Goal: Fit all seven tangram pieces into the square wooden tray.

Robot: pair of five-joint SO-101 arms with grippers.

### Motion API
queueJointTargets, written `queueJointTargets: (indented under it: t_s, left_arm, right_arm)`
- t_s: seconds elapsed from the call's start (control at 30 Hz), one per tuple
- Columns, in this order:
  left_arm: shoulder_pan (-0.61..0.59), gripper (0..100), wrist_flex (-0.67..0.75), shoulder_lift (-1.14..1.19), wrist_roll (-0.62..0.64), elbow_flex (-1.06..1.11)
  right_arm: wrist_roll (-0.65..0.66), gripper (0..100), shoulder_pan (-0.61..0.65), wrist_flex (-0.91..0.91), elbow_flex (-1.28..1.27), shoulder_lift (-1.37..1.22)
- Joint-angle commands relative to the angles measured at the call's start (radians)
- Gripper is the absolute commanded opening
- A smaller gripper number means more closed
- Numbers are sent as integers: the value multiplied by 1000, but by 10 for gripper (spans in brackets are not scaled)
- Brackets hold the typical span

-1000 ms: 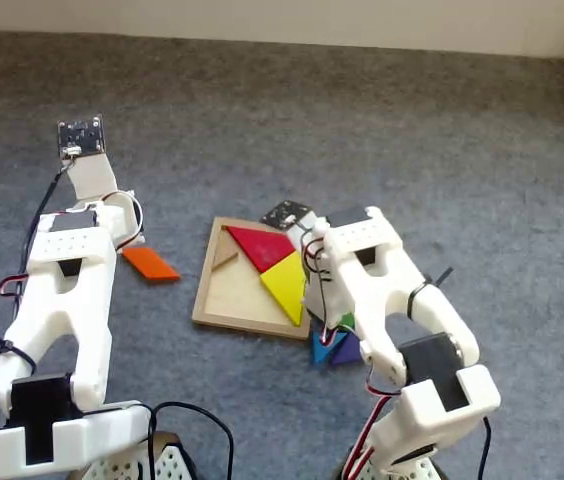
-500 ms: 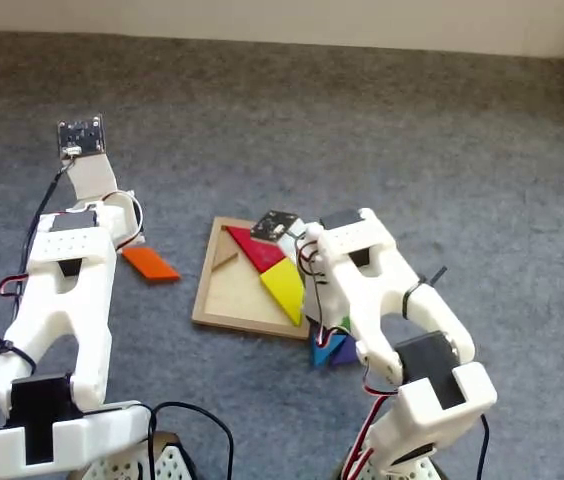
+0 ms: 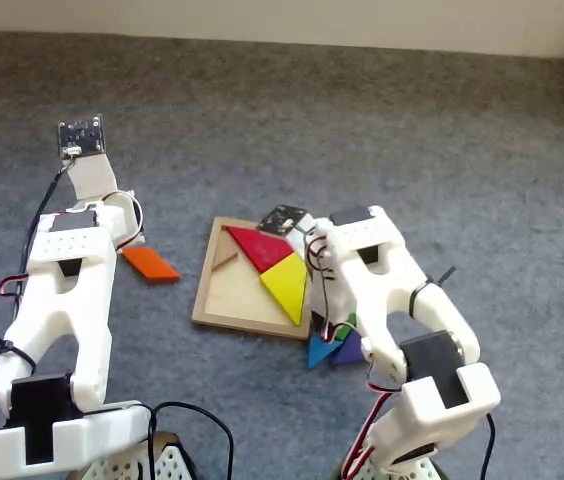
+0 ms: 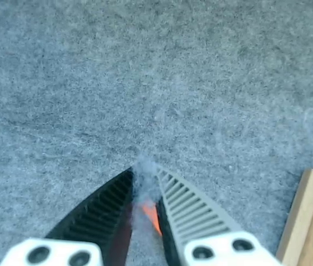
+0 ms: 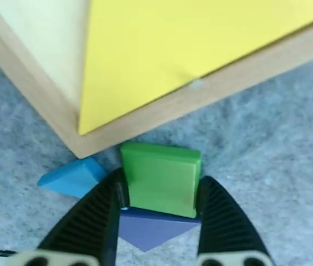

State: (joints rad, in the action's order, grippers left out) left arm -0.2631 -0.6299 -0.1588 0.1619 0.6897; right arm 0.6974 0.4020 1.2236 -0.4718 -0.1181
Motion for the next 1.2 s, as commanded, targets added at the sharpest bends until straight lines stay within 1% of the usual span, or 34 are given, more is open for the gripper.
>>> queueJointTargets:
  t_s: [0.0, 0.2, 0.33, 0.43, 0.57, 0.67, 0.73, 0.8, 0.93, 1.0, 1.1, 1.17]
  left_arm:
    - [-7, 50, 12, -36, -12, -13]
    - [-5, 50, 12, -36, -12, -13]
    - [-5, 50, 12, -36, -12, -13]
    - [-5, 50, 12, -36, -12, -13]
    - [-8, 50, 12, -36, -12, -13]
    - [-8, 50, 12, -36, -12, -13]
    - [-8, 50, 12, -36, -12, -13]
    - [-8, 50, 12, -35, -12, -13]
    - [-8, 50, 12, -35, -12, -12]
    - [-8, 50, 12, -35, -12, -12]
    - [-8, 50, 12, -35, -12, -12]
    - [-8, 50, 12, -35, -12, -12]
  right_arm:
    - [9, 44, -12, 15, 61, 65]
    - [5, 44, -7, 15, 61, 226]
    - [-97, 44, -5, 15, 59, 294]
    - [-137, 44, 8, 13, 59, 318]
    - [-140, 46, 12, 15, 59, 318]
    - [-137, 50, 18, 70, 42, 318]
    - [-135, 79, 42, 108, 30, 317]
    - [-133, 147, 65, 111, 2, 317]
    - [-133, 288, 68, 48, -53, 317]
    - [-107, 303, 70, 21, -79, 317]
    - [-9, 303, 73, -4, -124, 317]
    - [9, 303, 73, -24, -145, 317]
